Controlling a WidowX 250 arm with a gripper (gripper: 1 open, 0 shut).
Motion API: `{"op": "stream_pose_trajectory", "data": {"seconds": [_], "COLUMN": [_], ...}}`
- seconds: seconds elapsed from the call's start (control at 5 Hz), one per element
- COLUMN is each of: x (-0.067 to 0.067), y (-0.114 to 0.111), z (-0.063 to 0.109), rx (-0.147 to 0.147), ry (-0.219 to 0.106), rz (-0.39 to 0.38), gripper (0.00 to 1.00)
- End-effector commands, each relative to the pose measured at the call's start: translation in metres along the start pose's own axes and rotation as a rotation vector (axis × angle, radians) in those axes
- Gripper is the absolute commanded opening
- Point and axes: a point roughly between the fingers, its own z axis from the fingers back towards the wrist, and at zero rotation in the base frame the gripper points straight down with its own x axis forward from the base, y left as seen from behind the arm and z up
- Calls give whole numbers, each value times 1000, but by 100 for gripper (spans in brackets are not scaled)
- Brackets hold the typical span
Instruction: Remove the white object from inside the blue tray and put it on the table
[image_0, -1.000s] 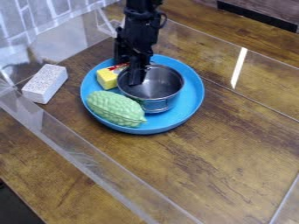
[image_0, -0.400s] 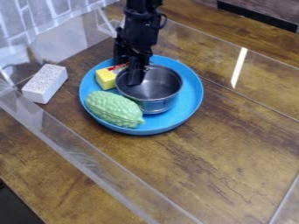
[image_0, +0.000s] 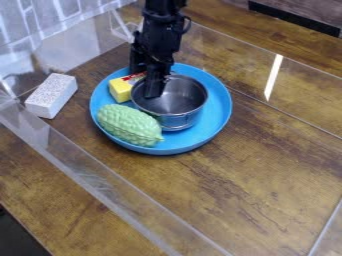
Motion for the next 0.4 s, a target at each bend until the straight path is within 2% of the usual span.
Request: {"op": "stream_pose_trajectory", "data": {"seconds": [0.0, 0.2], "x": [2, 3], "y": [-1, -2], "z": [10, 8], "rx": [24, 25], "ry": [-11, -6], "rz": [-35, -42], "gripper": [0, 0]}}
